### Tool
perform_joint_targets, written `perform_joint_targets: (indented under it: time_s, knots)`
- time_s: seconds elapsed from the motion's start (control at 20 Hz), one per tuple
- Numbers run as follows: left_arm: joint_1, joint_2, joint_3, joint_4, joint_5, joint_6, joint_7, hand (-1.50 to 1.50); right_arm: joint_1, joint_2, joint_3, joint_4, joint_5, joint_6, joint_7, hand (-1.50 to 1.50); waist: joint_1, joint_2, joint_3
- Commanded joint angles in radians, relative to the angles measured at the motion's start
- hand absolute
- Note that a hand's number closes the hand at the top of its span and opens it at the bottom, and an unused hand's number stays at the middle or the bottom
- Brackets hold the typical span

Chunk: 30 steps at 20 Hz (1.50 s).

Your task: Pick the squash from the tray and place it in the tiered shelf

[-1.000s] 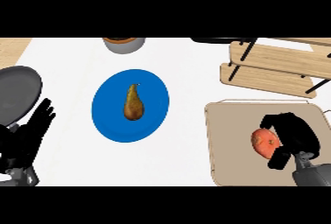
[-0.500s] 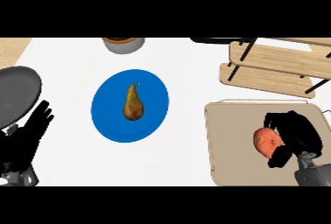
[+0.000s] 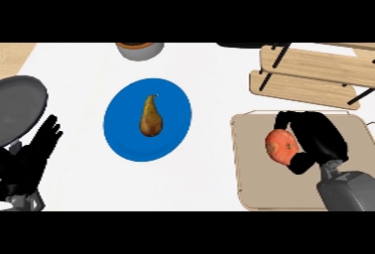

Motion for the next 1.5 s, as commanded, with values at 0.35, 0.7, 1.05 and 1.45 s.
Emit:
perform_joint_targets:
  time_s: [0.35, 0.7, 1.05, 1.45]
  knots:
    - [-0.047, 0.039, 0.041, 0.032, 0.014, -0.038, 0.033, 0.00, -0.013, -0.004, -0.239, -0.427, -0.284, 0.268, 0.133, 1.50, -0.010, 0.000, 0.001]
    - [0.019, 0.000, 0.022, -0.013, -0.013, -0.003, 0.013, 0.00, -0.061, 0.051, -0.529, -0.642, -0.677, 0.402, 0.371, 1.50, -0.024, -0.008, 0.000]
    - [0.002, 0.005, 0.029, -0.073, -0.003, -0.006, 0.082, 0.00, -0.266, -0.096, -0.723, -0.612, -0.957, 0.432, 0.586, 1.50, -0.006, -0.004, 0.001]
    - [-0.021, 0.007, 0.027, -0.037, -0.003, -0.041, 0.058, 0.00, -0.469, -0.302, -0.679, -0.459, -0.849, 0.334, 0.657, 1.50, 0.016, 0.004, 0.000]
